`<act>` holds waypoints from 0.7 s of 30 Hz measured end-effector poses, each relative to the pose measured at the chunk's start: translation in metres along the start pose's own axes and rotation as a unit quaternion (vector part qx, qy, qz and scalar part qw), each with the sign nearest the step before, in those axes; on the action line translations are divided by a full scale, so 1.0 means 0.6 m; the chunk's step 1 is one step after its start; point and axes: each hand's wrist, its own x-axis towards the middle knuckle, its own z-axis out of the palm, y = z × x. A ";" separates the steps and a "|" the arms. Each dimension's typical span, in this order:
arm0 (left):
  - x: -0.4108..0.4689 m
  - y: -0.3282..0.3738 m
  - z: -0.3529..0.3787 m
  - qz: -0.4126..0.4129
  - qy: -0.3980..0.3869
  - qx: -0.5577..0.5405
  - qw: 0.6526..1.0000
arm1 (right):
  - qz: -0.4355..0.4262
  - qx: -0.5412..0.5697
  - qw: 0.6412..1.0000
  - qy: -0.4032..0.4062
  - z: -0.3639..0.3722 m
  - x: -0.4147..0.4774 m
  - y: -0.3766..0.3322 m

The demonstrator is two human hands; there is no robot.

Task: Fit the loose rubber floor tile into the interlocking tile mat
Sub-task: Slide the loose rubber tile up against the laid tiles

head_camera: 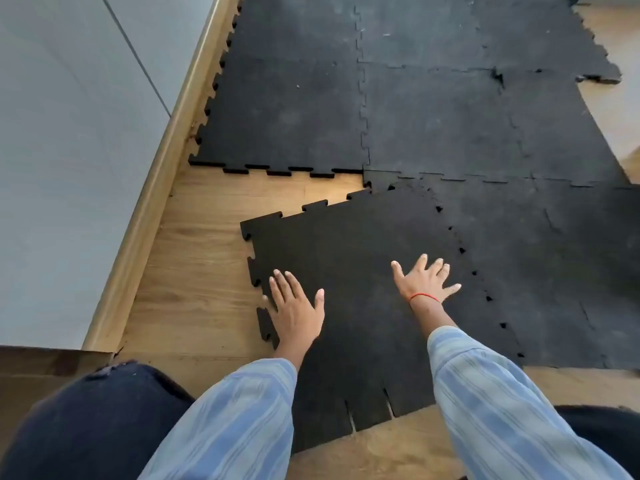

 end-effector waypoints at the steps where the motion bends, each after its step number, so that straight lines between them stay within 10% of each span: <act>1: 0.000 -0.002 0.008 -0.038 -0.004 0.005 0.999 | 0.024 -0.014 1.000 -0.009 0.001 0.008 0.007; 6: 0.020 -0.004 0.024 -0.191 -0.071 -0.075 0.976 | 0.086 -0.016 0.995 -0.049 -0.003 0.046 0.058; 21: 0.035 -0.025 0.018 -0.224 0.023 -0.159 0.961 | 0.016 0.022 0.995 -0.096 -0.051 0.132 0.113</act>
